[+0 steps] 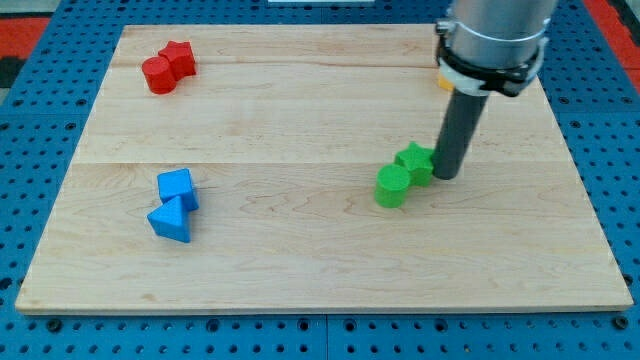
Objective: Move the green star alongwith green circle towards bottom center
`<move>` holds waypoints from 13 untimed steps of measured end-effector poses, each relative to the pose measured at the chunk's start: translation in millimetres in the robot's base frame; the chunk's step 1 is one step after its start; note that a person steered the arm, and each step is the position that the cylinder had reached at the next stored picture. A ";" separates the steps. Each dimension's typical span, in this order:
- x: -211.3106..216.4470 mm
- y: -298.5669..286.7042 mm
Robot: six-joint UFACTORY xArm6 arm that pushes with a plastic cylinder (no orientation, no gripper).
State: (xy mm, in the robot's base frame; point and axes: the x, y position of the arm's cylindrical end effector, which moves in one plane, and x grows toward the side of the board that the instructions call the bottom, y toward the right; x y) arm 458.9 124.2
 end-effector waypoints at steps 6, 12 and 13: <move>-32.8 -44.4; 47.4 -37.4; 56.3 -62.5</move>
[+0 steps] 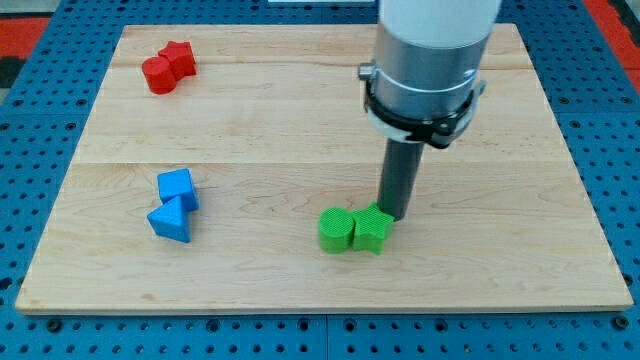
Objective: Move the green star alongwith green circle towards bottom center
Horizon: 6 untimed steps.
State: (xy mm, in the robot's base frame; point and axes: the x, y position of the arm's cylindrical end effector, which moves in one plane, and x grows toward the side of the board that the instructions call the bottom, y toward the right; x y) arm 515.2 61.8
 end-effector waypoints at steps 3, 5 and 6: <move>16.0 38.1; 43.5 2.2; 45.9 -15.1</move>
